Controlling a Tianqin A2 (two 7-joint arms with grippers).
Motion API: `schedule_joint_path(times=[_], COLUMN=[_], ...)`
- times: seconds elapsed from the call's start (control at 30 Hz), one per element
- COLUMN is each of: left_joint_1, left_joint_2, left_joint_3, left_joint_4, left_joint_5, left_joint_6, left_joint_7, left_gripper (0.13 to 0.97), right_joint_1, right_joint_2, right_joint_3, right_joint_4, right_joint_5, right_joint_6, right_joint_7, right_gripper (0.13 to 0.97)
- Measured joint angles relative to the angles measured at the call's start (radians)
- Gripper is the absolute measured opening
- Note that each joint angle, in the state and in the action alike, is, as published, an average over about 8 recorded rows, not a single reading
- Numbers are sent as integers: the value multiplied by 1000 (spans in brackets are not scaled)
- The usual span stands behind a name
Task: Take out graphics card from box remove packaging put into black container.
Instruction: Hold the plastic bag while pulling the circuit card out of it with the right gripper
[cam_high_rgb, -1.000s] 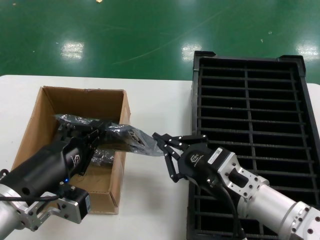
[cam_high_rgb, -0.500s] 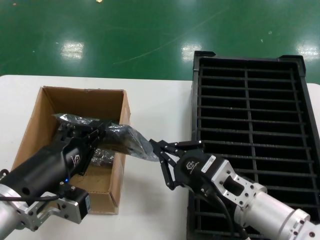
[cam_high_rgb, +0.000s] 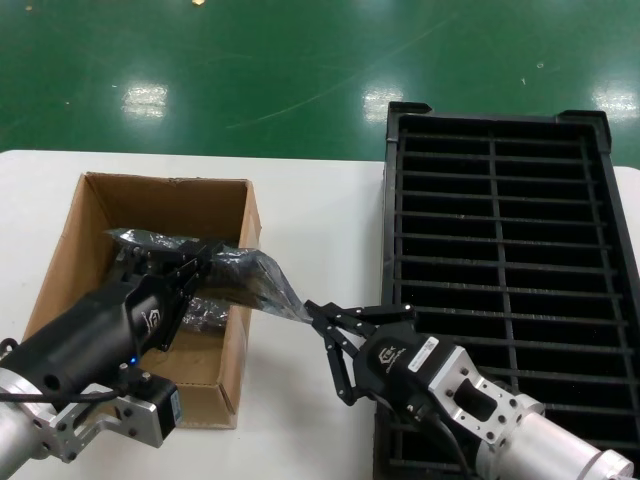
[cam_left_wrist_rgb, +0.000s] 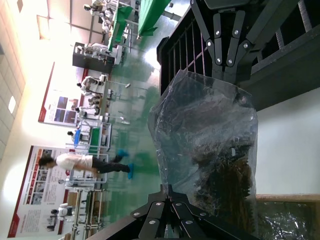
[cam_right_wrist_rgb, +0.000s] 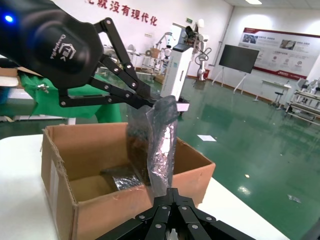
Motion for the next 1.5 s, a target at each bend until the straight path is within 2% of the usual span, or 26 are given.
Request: schedule_joint_path(times=[0.53, 0.83, 1.07, 1.27, 1.5], left_joint_1=[0, 0, 0, 0, 0], left_joint_2=[0, 0, 0, 0, 0], left_joint_3=[0, 0, 0, 0, 0], left_joint_4=[0, 0, 0, 0, 0], left_joint_5=[0, 0, 0, 0, 0], left_joint_6=[0, 0, 0, 0, 0], left_joint_7=[0, 0, 0, 0, 0], left_gripper=[140, 140, 140, 140, 140], right_joint_1=[-54, -138, -181, -157, -60], right_joint_2=[-52, -83, -93, -112, -117], right_joint_3=[-6, 26, 51, 62, 75], right_joint_4=[71, 160, 202, 164, 59], right_joint_5=[-76, -163, -183, -174, -129], right_joint_6=[-40, -58, -71, -69, -66], right_joint_7=[0, 0, -5, -15, -29], right_gripper=[133, 133, 133, 133, 133])
